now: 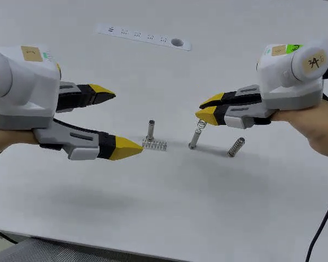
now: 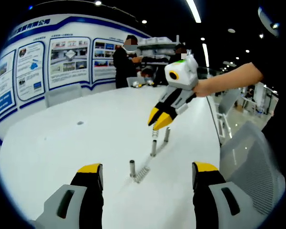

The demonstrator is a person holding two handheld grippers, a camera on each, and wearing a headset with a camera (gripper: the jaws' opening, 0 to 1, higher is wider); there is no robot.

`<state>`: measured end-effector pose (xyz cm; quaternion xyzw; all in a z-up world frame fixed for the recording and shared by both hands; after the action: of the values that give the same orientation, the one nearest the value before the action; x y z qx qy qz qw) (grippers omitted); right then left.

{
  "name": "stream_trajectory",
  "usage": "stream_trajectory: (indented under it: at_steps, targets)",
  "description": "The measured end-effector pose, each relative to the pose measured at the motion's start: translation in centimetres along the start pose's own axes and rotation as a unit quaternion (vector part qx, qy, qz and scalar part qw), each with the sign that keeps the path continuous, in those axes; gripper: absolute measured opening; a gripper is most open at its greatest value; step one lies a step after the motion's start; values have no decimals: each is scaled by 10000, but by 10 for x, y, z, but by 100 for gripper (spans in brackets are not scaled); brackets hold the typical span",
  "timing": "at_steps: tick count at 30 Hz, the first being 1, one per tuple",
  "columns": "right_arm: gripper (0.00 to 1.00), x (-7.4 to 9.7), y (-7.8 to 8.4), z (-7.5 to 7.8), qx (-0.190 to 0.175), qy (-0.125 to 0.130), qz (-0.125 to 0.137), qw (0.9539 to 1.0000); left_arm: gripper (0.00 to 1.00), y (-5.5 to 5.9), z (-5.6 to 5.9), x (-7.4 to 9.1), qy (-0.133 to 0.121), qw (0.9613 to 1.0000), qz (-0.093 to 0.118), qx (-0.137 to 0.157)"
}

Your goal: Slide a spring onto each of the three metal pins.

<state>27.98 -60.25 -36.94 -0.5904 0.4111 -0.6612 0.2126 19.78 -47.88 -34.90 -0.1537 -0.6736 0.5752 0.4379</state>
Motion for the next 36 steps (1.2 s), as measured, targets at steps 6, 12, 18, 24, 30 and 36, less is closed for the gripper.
stream_trajectory:
  at_steps: [6, 12, 18, 24, 30, 36]
  targets:
    - [11, -6, 6, 0, -73, -17, -67, 9999, 80, 6, -2, 2, -61, 10000, -74, 13]
    - [11, -11, 14, -1, -99, -28, -140, 9998, 80, 10, -3, 4, -96, 9999, -119, 21]
    - [11, -15, 19, -2, -108, -11, -176, 9998, 79, 14, -4, 6, -140, 9997, -157, 85]
    - [11, -21, 25, -4, -2, 9, -229, 9997, 78, 15, -6, 6, -163, 9997, -166, 97]
    - [11, -26, 33, -6, 83, 22, -323, 9994, 77, 19, -7, 7, -192, 9996, -217, 76]
    - [11, -33, 41, -4, 89, 12, -417, 9991, 76, 22, -8, 8, -225, 9993, -261, 107]
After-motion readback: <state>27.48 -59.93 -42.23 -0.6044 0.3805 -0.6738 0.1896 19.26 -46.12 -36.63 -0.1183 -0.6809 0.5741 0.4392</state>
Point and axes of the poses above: the centre of the closed fingertips' face, and the gripper's own axes: x roughly backward along the fingers, z roughly to its right, y roughly out of its underside, the point moved 2 cm from there along x, roughly backward along the fingers, and after that the axes turned 3 degrees about -x, right-handed, at the moved point
